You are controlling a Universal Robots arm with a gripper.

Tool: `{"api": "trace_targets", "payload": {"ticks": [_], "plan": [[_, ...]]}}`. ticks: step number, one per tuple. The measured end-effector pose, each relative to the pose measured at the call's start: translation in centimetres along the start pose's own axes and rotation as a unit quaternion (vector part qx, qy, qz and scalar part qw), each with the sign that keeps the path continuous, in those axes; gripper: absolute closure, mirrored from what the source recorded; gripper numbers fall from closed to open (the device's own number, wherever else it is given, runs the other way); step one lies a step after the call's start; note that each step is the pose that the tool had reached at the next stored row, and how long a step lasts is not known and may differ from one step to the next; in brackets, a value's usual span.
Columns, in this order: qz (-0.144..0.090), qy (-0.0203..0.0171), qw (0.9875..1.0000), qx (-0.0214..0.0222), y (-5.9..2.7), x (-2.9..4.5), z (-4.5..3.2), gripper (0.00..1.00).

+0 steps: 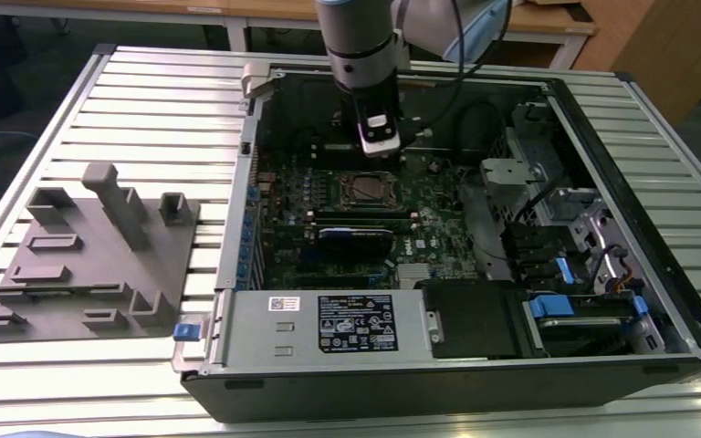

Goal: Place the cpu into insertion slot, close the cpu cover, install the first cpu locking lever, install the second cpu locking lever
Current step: 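Install the first cpu locking lever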

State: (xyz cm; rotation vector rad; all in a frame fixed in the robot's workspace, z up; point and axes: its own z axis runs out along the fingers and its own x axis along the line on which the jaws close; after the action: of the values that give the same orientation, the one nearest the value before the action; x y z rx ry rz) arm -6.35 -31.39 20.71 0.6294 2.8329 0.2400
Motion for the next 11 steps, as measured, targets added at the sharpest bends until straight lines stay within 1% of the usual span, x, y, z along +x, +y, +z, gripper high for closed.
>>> {"api": "trace_targets", "payload": {"ticks": [2,11], "plan": [[0.000,-0.0001,1.0000,0.0006,0.03,-0.02,-0.09,0.90],[0.000,-0.0002,1.0000,0.0009,0.02,-0.02,-0.10,0.90]]}}
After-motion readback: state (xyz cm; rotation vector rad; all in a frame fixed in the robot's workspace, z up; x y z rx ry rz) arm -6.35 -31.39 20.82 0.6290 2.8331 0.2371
